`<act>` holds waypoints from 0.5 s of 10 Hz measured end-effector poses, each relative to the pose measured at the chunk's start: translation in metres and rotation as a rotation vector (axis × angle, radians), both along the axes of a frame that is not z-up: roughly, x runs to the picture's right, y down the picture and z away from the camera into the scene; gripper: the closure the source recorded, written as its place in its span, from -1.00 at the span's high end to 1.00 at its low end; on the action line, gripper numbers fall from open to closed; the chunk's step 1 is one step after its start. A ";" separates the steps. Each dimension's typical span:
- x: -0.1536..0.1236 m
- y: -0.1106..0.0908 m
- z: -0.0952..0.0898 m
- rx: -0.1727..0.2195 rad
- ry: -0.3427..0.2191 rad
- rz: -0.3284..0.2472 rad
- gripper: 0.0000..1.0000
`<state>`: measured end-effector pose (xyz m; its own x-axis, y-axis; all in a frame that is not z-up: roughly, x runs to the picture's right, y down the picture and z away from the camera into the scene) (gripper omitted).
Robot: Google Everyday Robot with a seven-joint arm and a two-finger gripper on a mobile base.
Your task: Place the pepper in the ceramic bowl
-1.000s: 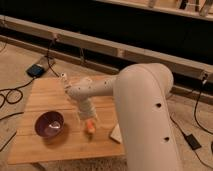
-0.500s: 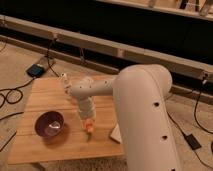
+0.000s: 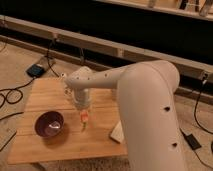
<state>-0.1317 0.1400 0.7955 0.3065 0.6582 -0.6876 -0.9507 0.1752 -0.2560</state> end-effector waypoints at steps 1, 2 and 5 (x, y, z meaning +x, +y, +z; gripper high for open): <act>-0.011 -0.005 -0.008 0.012 -0.029 -0.012 -1.00; -0.030 -0.010 -0.020 0.027 -0.076 -0.036 -1.00; -0.071 -0.015 -0.048 0.042 -0.181 -0.099 -1.00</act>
<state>-0.2022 0.1252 0.7471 0.4875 0.6456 -0.5878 -0.8672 0.2799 -0.4118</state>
